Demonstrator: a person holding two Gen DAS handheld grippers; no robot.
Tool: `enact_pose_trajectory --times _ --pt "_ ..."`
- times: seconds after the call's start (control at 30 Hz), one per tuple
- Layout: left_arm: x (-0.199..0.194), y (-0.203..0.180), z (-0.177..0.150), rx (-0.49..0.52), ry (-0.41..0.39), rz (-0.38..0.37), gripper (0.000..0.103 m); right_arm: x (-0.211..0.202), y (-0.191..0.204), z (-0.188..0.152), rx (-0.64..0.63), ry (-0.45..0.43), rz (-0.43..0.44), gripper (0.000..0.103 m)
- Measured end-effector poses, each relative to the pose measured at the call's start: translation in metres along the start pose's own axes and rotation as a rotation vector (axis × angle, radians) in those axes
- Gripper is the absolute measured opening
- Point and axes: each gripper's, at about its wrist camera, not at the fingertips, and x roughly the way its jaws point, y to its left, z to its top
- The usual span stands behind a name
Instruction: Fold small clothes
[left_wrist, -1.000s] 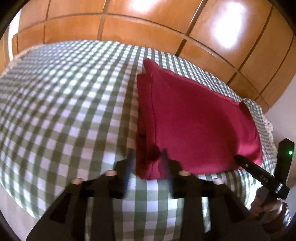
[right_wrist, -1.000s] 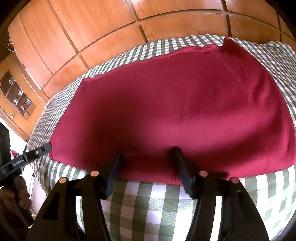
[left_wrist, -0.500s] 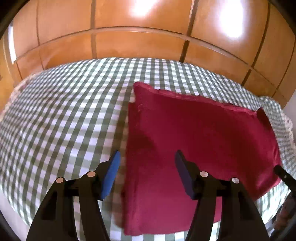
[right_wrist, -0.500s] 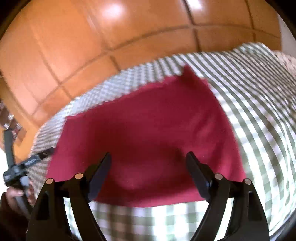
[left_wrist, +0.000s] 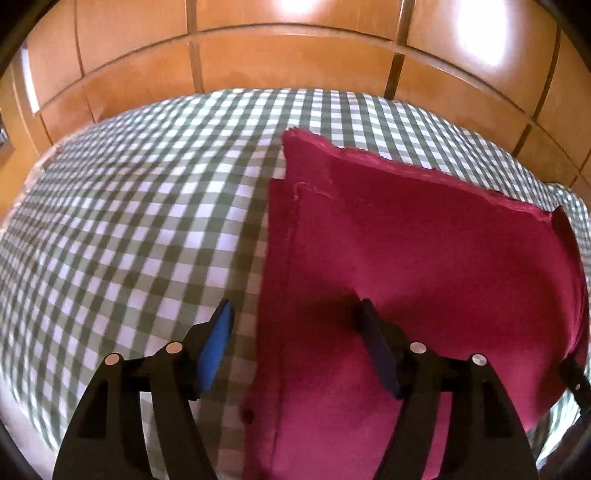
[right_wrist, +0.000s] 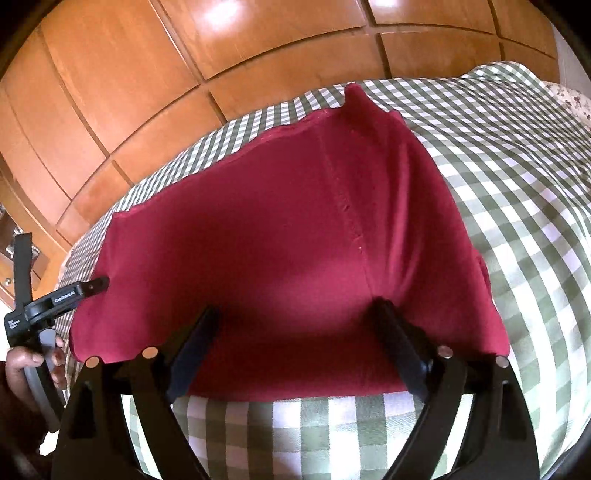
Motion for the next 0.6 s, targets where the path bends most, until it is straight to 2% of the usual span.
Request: enact_pose_trajectory --times 0.23,0.37,0.5,0.6 --pt "-0.026 0.003 -0.011 0.008 -0.09 0.013 0.069 0.002 0.006 -0.001 -0.018 -0.004 -0.043 0.089" --pt "-0.03 0.006 -0.017 0.019 -0.091 0.003 0.069 -0.001 0.002 0.003 0.036 0.007 -0.018 0.089" --pt "-0.031 0.019 -0.023 -0.026 -0.08 -0.024 0.069 -0.013 -0.002 0.009 0.06 0.025 0.008 0.089" --pt "-0.04 0.025 -0.024 -0.035 -0.115 -0.024 0.069 -0.028 -0.006 0.017 0.066 0.003 0.013 0.084"
